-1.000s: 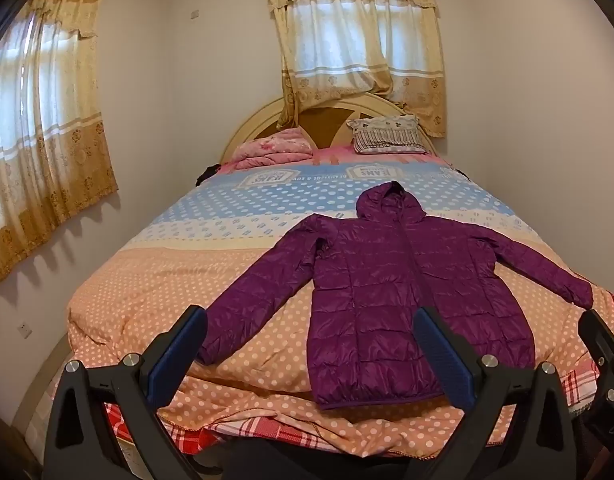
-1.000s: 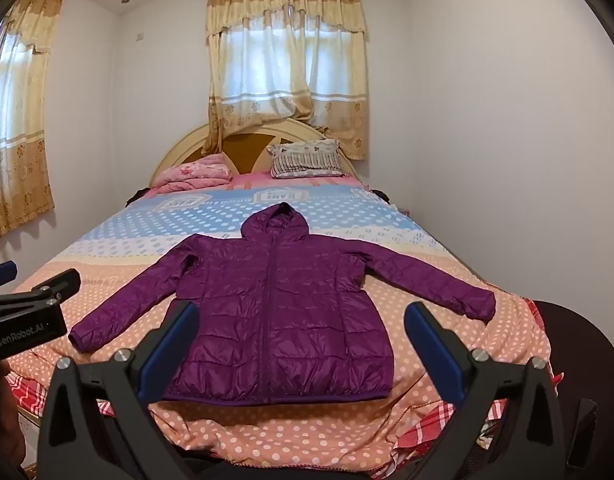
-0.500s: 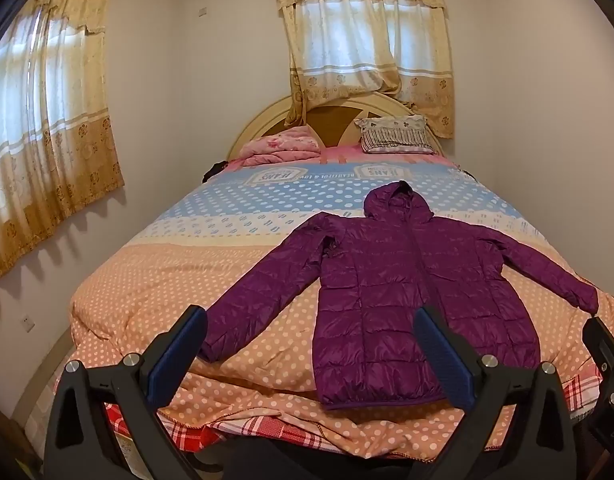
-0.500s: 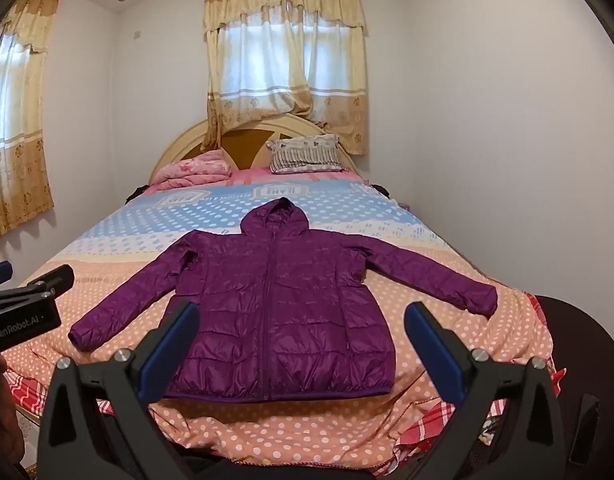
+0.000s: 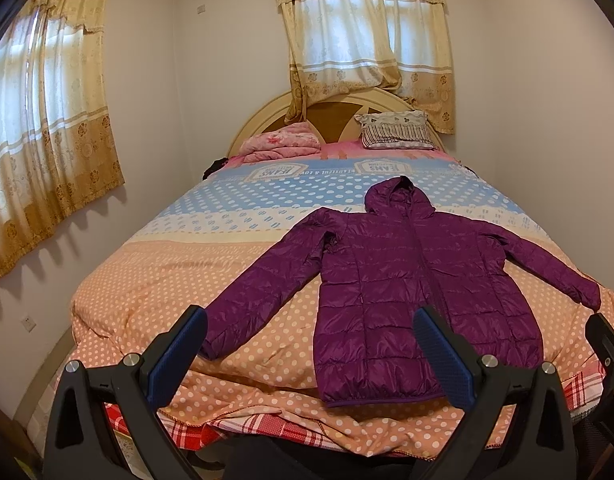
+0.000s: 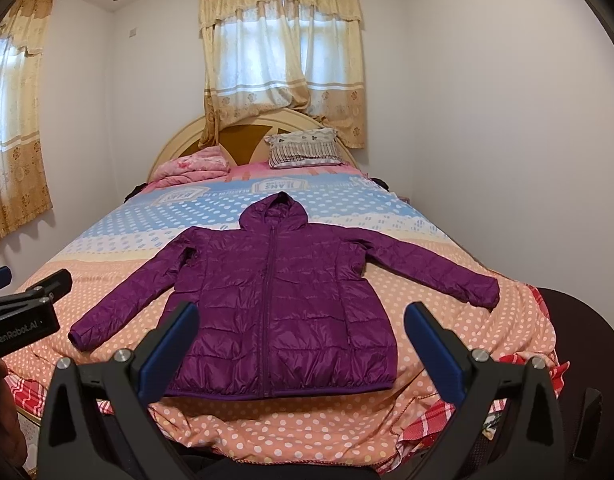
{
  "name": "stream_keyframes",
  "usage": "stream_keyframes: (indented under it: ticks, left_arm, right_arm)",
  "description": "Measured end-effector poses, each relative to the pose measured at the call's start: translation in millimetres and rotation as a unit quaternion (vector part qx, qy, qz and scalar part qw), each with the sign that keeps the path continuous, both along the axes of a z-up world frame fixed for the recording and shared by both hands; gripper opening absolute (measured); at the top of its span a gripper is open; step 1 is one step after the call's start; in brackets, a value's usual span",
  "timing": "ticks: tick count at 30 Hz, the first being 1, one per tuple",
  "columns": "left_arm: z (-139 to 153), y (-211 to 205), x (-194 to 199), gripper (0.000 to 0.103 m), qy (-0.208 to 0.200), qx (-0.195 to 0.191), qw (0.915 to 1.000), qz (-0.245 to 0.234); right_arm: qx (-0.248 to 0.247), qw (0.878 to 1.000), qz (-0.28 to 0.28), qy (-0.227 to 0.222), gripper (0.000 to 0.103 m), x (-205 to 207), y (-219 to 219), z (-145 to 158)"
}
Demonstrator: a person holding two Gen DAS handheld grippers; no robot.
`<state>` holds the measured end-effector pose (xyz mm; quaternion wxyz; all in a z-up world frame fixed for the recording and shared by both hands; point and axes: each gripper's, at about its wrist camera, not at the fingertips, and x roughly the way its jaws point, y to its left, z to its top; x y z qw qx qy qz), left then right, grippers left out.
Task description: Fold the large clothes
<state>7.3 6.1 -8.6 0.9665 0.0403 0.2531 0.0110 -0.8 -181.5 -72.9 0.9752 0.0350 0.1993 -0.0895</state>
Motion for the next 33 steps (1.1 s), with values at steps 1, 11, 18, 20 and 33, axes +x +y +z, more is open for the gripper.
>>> stream_keyframes:
  ticks: [1, 11, 18, 20, 33]
  left_arm:
    - [0.0, 0.3, 0.2, 0.102, 0.000, 0.000, 1.0000, 0.000]
    - [-1.6, 0.2, 0.3, 0.102, 0.000, -0.001, 1.0000, 0.001]
    - [-2.0, 0.6, 1.2, 0.102, 0.000, -0.001, 1.0000, 0.002]
    - [-2.1, 0.9, 1.0, 0.102, 0.001, -0.002, 1.0000, 0.002]
    - [-3.0, 1.1, 2.3, 0.102, 0.001, -0.003, 1.0000, 0.003]
  right_arm:
    - [0.001, 1.000, 0.000, 0.001, 0.103, 0.1, 0.0, -0.6]
    - [0.004, 1.000, 0.000, 0.003, 0.103, 1.0, -1.3, -2.1]
    - [0.004, 1.000, -0.001, 0.003, 0.103, 1.2, -2.2, -2.2]
    - [0.005, 1.000, 0.000, 0.004, 0.103, 1.0, -2.4, -2.6]
    - [0.004, 1.000, -0.001, 0.003, 0.103, 1.8, -3.5, -2.3]
